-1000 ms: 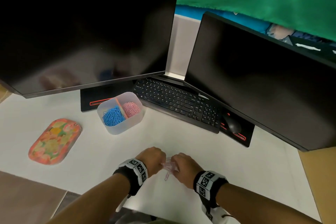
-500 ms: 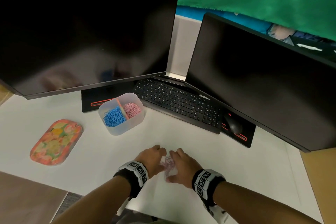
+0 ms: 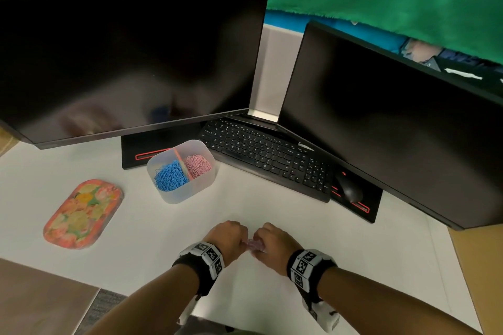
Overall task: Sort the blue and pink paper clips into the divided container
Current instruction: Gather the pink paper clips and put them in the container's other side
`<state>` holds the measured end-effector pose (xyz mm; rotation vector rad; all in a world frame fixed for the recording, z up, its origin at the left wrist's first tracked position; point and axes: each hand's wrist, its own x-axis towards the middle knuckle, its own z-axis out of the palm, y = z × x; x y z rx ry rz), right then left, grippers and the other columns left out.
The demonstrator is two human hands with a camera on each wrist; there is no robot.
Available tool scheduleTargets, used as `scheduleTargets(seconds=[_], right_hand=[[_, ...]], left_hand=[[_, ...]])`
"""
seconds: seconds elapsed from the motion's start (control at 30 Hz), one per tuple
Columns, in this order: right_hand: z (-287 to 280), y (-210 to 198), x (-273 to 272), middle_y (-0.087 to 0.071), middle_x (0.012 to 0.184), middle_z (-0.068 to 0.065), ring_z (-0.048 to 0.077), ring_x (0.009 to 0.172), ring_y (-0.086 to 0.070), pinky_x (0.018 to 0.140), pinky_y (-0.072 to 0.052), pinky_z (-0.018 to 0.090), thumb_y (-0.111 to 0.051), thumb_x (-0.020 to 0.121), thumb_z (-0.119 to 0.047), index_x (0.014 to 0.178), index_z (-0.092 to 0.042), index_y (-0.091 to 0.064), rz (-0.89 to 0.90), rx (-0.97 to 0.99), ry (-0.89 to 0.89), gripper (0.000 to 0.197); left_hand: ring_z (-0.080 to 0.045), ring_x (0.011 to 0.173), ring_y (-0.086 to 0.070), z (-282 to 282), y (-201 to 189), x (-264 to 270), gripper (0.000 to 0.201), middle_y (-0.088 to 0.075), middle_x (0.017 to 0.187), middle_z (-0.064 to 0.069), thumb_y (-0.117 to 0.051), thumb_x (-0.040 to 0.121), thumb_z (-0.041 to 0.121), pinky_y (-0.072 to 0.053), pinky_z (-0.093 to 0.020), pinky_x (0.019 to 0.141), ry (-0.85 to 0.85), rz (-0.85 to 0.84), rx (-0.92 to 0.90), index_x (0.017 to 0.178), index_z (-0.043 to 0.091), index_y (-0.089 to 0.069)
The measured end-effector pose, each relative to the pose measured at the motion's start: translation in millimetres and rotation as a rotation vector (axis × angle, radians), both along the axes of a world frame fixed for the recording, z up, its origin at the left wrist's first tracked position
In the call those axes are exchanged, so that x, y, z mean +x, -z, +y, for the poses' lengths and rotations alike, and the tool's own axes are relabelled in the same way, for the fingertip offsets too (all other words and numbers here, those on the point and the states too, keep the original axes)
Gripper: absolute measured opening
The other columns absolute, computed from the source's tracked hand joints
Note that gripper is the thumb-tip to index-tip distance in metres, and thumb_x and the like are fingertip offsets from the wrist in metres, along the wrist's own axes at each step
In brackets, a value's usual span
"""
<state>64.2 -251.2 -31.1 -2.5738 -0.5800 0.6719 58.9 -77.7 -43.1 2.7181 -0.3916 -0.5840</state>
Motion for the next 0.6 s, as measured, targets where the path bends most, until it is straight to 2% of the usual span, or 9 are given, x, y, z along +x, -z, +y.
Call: scheduleTargets(seconds=[0.1, 0.17, 0.27, 0.37, 0.47, 0.6], right_hand=[[-4.3, -0.5, 2.1, -0.053, 0.113, 0.001, 0.022, 0.099, -0.059, 0.084, -0.048, 0.031, -0.064, 0.085, -0.038, 0.116, -0.016, -0.056, 0.019, -0.006, -0.017, 0.039], [-12.3, -1.0, 1.3, -0.051, 0.118, -0.001, 0.021, 0.101, -0.059, 0.085, -0.049, 0.031, -0.063, 0.085, -0.037, 0.124, -0.018, -0.052, 0.023, 0.002, -0.033, 0.045], [-23.8, -0.9, 0.9, -0.049, 0.122, -0.001, 0.023, 0.102, -0.059, 0.087, -0.049, 0.031, -0.058, 0.088, -0.027, 0.127, -0.018, -0.05, 0.016, -0.02, -0.067, 0.041], [-23.2, -1.3, 3.8, -0.052, 0.119, 0.003, 0.024, 0.104, -0.058, 0.087, -0.046, 0.03, -0.055, 0.091, -0.027, 0.123, -0.015, -0.055, 0.01, -0.042, -0.078, 0.034], [-14.3, -3.0, 5.7, -0.058, 0.111, 0.004, 0.024, 0.099, -0.059, 0.08, -0.044, 0.028, -0.057, 0.091, -0.033, 0.112, -0.014, -0.06, 0.003, -0.044, -0.069, 0.029], [-5.8, -2.4, 5.1, -0.062, 0.106, 0.005, 0.023, 0.096, -0.06, 0.075, -0.042, 0.025, -0.058, 0.09, -0.037, 0.106, -0.013, -0.061, 0.001, -0.022, -0.05, 0.03]], left_hand=[[-0.024, 0.093, -0.062, 0.8, 0.1, -0.9, 0.03, -0.065, 0.101, -0.006, -0.053, 0.092, 0.04, -0.048, -0.031, 0.076, 0.012, -0.001, 0.024, 0.101, 0.015, -0.066], [-0.024, 0.095, -0.061, 1.2, 0.0, -1.2, 0.029, -0.063, 0.106, -0.005, -0.056, 0.09, 0.039, -0.048, -0.03, 0.078, -0.002, 0.001, 0.0, 0.107, 0.015, -0.063], [-0.022, 0.097, -0.061, 3.8, -0.1, -1.1, 0.037, -0.059, 0.112, -0.001, -0.061, 0.087, 0.036, -0.049, -0.03, 0.081, -0.042, 0.007, -0.044, 0.119, 0.019, -0.055], [-0.022, 0.096, -0.062, 2.3, 1.1, 0.8, 0.034, -0.059, 0.111, 0.0, -0.06, 0.089, 0.037, -0.05, -0.03, 0.081, -0.029, -0.005, -0.04, 0.119, 0.021, -0.059], [-0.023, 0.094, -0.063, -0.6, 0.0, 2.7, 0.027, -0.062, 0.106, -0.002, -0.055, 0.091, 0.035, -0.05, -0.029, 0.079, 0.003, -0.01, -0.042, 0.111, 0.019, -0.066], [-0.021, 0.096, -0.062, -1.2, -0.9, 4.6, 0.024, -0.066, 0.105, -0.001, -0.052, 0.093, 0.03, -0.051, -0.03, 0.084, 0.038, -0.021, -0.05, 0.106, 0.02, -0.07]])
